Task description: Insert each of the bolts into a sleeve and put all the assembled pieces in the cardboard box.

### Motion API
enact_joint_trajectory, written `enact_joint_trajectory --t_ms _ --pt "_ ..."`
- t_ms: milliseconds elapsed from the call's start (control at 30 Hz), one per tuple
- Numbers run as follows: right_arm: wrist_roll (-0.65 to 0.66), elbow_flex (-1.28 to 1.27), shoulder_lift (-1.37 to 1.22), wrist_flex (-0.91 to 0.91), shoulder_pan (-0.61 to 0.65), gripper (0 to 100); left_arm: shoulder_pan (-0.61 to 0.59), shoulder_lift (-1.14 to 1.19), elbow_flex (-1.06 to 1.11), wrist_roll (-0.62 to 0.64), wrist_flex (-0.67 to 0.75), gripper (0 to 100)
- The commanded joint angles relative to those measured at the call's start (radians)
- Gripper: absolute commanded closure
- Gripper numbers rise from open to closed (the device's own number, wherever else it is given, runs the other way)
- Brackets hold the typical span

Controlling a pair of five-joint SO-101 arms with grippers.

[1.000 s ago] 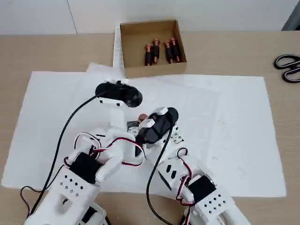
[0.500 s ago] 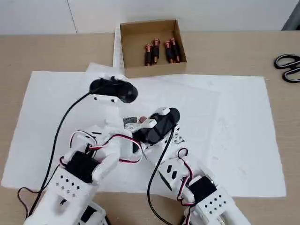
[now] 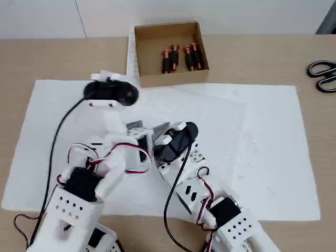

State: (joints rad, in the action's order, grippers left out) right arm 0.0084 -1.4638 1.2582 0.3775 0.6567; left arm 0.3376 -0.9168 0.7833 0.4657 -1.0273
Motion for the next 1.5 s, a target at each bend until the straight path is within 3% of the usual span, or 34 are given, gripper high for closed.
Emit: enact_joint_trajectory --t_ms 0,267,467,667,1167,1467 --pt "0.012 0.011 0.013 -0.007 -0.002 99.5 -0.094 -0.012 -0.010 -0.006 -0.003 77" --pt "0.006 0.123 0.004 0.116 -0.137 99.5 -0.273 -0.012 0.130 -0.106 -0.002 77" --pt "0.017 0.394 -0.102 0.166 -0.240 99.5 -0.281 -0.012 0.197 -0.104 -0.002 77" --pt "0.057 0.793 -0.526 0.136 -0.295 99.5 -0.287 -0.012 0.211 -0.101 -0.002 77" --pt "0.057 1.998 -1.837 -0.145 -0.288 99.5 -0.288 -0.012 0.211 -0.100 -0.063 77" --pt "0.058 2.394 -2.261 -0.116 -0.268 99.1 -0.288 -0.012 0.211 -0.100 -0.064 77"
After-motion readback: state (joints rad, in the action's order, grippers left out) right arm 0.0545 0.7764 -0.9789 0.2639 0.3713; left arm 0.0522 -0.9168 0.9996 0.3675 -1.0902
